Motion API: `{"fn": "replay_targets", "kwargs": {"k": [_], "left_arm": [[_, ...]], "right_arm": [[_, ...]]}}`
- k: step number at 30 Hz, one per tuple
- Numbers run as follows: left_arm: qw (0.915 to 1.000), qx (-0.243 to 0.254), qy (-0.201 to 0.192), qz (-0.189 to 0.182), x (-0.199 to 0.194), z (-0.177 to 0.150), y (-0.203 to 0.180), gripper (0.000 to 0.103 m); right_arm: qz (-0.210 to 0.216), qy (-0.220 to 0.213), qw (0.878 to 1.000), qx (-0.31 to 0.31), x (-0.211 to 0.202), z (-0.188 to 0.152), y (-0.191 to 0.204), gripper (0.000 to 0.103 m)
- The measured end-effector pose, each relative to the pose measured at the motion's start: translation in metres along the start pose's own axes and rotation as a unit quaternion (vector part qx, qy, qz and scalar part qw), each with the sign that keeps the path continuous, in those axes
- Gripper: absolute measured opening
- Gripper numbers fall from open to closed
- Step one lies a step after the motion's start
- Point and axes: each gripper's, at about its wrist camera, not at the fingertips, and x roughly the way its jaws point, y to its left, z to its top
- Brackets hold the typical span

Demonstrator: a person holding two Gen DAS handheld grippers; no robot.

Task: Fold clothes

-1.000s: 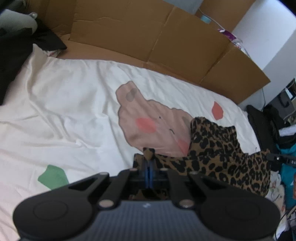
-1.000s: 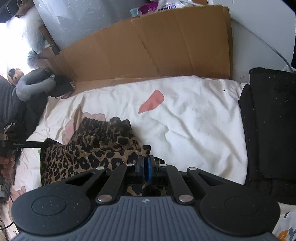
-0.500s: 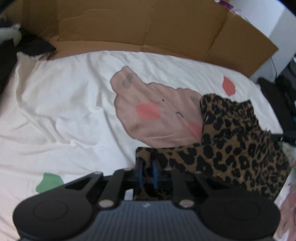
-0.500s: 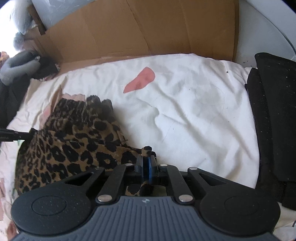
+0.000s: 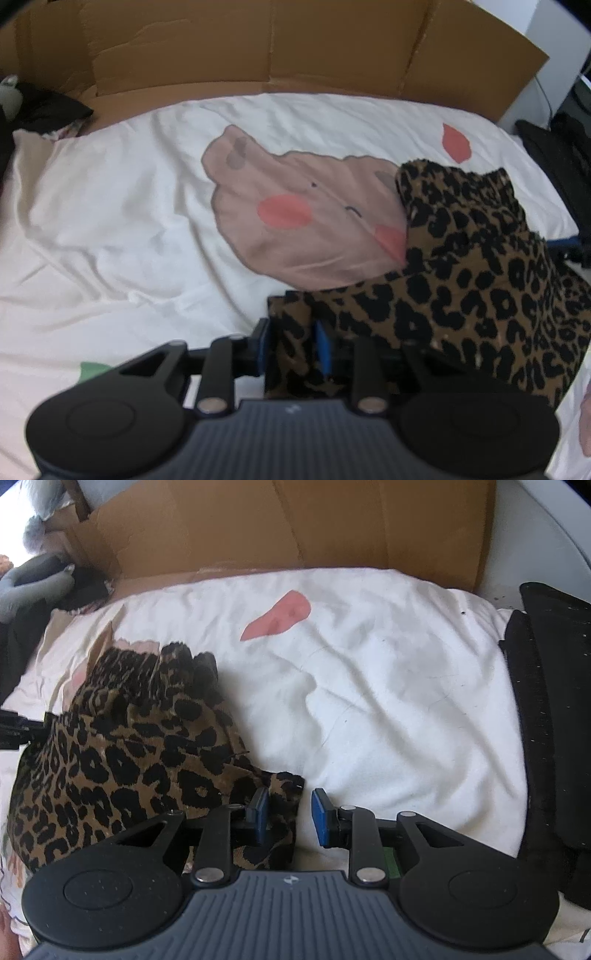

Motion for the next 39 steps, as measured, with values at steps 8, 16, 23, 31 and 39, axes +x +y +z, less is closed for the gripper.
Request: {"fn": "replay_targets", "kwargs": {"k": [8, 16, 23, 31, 39], "left_arm": [[0.9999, -0.009, -0.009, -0.003, 0.0, -0.001, -0.002, 0.016], [0.9985, -0.029, -0.046, 0.008, -0.029, -0.004, -0.005, 0.011], [0.9948, -0.039, -0.094, 0.006, -0.074, 0.002, -0.008, 0.011], [0.9885, -0.047, -0.141, 0.023, -0.108, 0.017, -0.025, 0.01], [0.9854, -0.039, -0.161, 0.04, -0.115, 0.037, -0.029, 0.01]], "right_arm": [[0.011, 0.007, 1.0, -0.012, 0.004, -0.001, 0.002, 0.022], [0.019, -0.007, 1.0, 0.002, -0.015, 0.003, 0.0, 0.006], [0.033, -0.057, 0.997, 0.042, -0.064, 0.002, -0.01, 0.005], [0.037, -0.105, 0.992, 0.067, -0.1, 0.009, -0.004, 0.005], [0.037, -0.131, 0.988, 0.068, -0.108, 0.032, -0.003, 0.005]]}}
